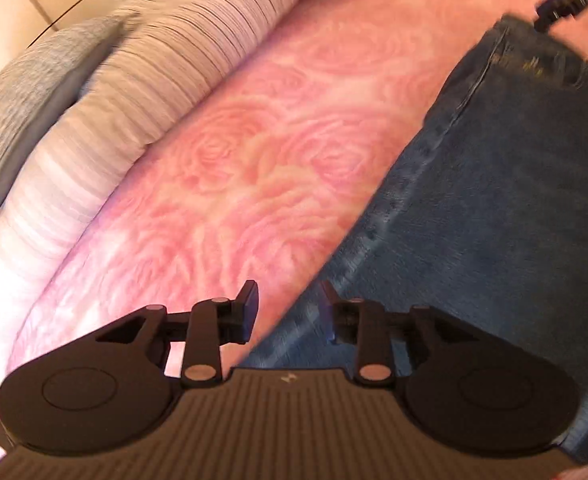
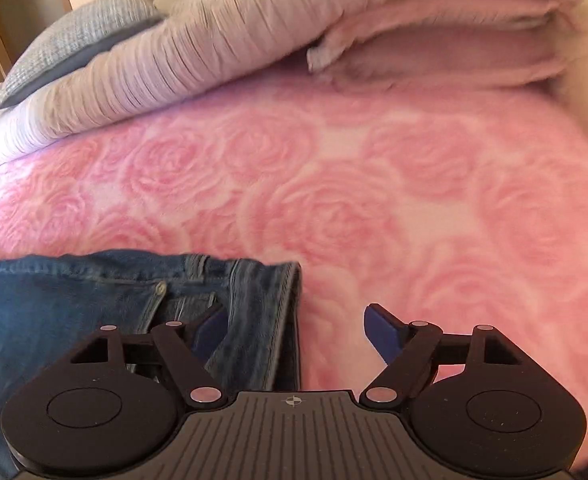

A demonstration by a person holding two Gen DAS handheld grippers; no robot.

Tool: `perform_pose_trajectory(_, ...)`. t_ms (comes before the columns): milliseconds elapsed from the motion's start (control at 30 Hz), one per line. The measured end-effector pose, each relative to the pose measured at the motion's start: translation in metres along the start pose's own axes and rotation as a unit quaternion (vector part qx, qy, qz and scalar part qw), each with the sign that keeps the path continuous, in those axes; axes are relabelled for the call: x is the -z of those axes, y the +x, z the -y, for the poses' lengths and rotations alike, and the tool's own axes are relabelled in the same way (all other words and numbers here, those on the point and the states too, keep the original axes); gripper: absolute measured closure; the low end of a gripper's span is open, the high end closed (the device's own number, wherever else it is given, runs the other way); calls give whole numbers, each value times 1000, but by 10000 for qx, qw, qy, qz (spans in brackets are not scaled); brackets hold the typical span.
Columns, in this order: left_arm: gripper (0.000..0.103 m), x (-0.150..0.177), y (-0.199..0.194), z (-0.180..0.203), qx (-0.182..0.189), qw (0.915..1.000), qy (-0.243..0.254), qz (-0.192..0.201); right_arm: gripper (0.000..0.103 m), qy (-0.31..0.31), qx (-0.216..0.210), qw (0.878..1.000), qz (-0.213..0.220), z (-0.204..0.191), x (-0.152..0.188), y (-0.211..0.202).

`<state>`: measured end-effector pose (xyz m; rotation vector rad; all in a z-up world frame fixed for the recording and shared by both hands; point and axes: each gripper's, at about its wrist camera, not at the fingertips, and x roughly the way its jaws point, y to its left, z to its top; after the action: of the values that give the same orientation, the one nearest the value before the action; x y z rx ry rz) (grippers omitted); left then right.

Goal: Fold clothes

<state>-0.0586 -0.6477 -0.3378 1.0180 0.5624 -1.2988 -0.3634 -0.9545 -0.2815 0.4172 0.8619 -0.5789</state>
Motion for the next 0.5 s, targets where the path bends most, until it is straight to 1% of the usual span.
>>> perform_pose_trajectory(67,74,15,-21,5,6,10000,-52,11,25,-13,-183,9998,82,-12,13,-28)
perform_pose_trajectory(133,74,36,-43,14,-80,9998,24,-156,25,-141,-466,9988,72,-35,28,-51)
perform_pose_trajectory(200,74,64,-61,22,-241,9988,150,-404,25,-354,-832,9959,-57,-67,45,-68)
perform_pose_trajectory(267,74,95,-79,28,-386,9959,294,-762,25,-613,-1234,9901,-250,-105,62,-74)
perform_pose_trajectory(333,74,128,-97,33,-507,9918,429,-1088,25,-820,-1501,9847,-348,-140,77,-76)
perform_pose_trajectory(400,73,158,-115,34,-539,9889,502,-1290,25,-1049,-1645,9798,-438,-174,89,-75)
perform_pose_trajectory(500,72,201,-138,32,-477,9869,502,-1457,25,-1360,-1747,9740,-487,-222,99,-74)
